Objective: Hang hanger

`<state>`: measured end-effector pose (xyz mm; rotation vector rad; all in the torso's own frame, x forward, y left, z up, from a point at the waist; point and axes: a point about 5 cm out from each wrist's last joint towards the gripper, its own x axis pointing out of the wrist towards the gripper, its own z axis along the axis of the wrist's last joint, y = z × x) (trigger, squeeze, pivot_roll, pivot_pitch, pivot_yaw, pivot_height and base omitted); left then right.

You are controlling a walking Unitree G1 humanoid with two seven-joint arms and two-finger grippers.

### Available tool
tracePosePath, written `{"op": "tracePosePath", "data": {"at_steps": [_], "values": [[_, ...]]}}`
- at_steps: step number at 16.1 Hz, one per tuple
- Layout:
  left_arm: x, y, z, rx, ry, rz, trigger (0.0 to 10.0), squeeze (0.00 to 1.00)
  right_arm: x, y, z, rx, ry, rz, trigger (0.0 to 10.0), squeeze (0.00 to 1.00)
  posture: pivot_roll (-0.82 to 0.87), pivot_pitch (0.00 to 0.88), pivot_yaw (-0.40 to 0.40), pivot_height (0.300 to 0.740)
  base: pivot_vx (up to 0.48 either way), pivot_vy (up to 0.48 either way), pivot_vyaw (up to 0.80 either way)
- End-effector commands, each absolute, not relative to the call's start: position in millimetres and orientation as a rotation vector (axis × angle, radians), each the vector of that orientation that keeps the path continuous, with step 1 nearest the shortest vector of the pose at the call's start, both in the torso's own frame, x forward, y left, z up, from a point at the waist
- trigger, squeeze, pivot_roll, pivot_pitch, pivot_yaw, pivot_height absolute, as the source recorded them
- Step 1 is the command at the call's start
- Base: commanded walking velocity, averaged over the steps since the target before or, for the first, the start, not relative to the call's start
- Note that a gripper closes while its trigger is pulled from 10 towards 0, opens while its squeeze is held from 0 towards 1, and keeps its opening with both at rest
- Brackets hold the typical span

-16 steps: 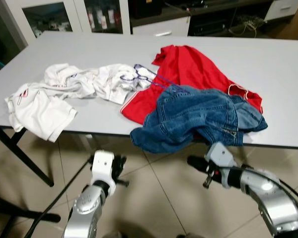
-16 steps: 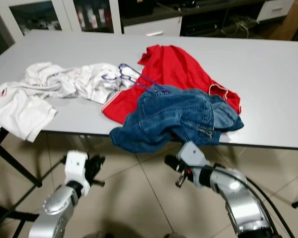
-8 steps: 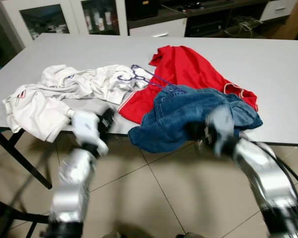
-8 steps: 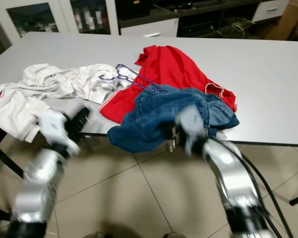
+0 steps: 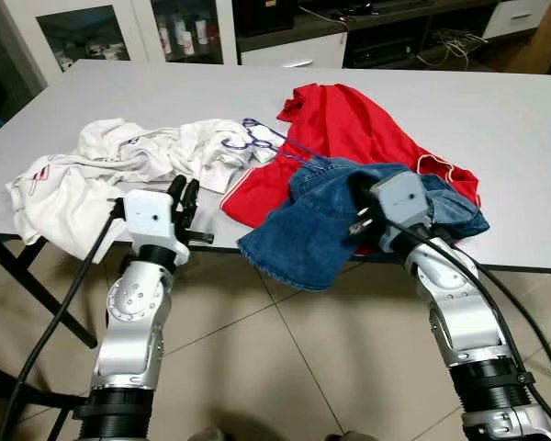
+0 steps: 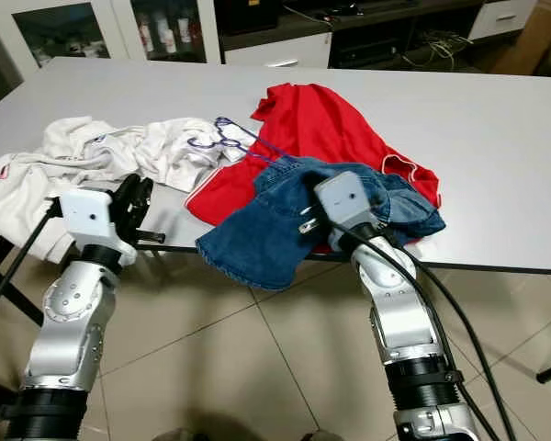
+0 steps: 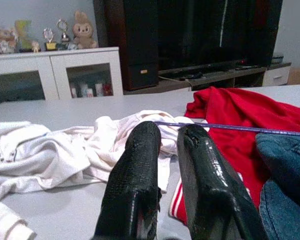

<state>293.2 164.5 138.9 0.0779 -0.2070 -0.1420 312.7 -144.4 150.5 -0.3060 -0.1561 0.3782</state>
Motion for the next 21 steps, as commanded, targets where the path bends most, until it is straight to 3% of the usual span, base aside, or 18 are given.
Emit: {"op": "tracePosePath", "data": {"at_steps": [1,8,13,14,15,16,17,18,19,20,21], "values": [[293.7,161.8,138.0,0.117,-0.208,-0.158,10.0,0.00,316.1,-147.8,160.8,-0.269,-0.210,0.342,10.0,0.00,-0.10,0.000,0.046,0.740,0.000,0.000,0.00],[297.1,159.2,132.5,0.134,-0.193,-0.192,10.0,0.00,303.9,-149.7,140.4,-0.244,-0.115,0.426,10.0,0.00,-0.12,0.000,0.056,0.740,0.000,0.000,0.00],[295.0,159.0,131.0,0.115,-0.193,-0.199,10.0,0.00,282.5,-166.5,142.8,-0.279,-0.102,0.468,10.0,0.00,-0.13,0.000,0.061,0.740,0.000,0.000,0.00],[294.4,159.2,131.5,0.114,-0.195,-0.196,10.0,0.00,278.5,-172.5,152.5,-0.281,-0.131,0.456,10.0,0.24,-0.13,0.000,0.061,0.740,0.000,0.000,0.00],[294.1,159.2,131.7,0.114,-0.195,-0.196,10.0,0.00,277.5,-173.0,153.9,-0.280,-0.134,0.456,10.0,0.24,-0.14,0.000,0.062,0.740,0.000,0.000,0.00],[293.5,159.0,131.4,0.110,-0.194,-0.196,10.0,0.00,270.6,-171.7,157.3,-0.270,-0.133,0.483,10.0,1.00,-0.14,0.000,0.064,0.740,0.000,0.000,0.00],[293.4,158.5,131.0,0.108,-0.193,-0.198,10.0,0.00,266.2,-169.6,157.7,-0.258,-0.129,0.507,10.0,1.00,-0.14,0.000,0.064,0.740,0.000,0.000,0.00],[293.4,158.0,130.7,0.108,-0.192,-0.200,10.0,0.00,262.5,-168.2,156.8,-0.255,-0.122,0.528,10.0,0.92,-0.15,0.000,0.066,0.740,0.000,0.000,0.00],[293.4,157.8,130.7,0.107,-0.192,-0.202,10.0,0.00,260.5,-167.9,156.3,-0.251,-0.115,0.537,10.0,0.78,-0.15,0.000,0.066,0.740,0.000,0.000,0.00],[293.5,157.7,130.1,0.106,-0.189,-0.204,10.0,0.00,254.8,-169.9,154.8,-0.233,-0.086,0.573,10.0,0.00,-0.15,0.000,0.067,0.740,0.000,0.000,0.00],[293.7,157.8,129.9,0.107,-0.188,-0.205,10.0,0.00,253.3,-171.1,156.3,-0.222,-0.079,0.588,10.0,0.00,-0.15,0.000,0.067,0.740,0.000,0.000,0.00]]}}
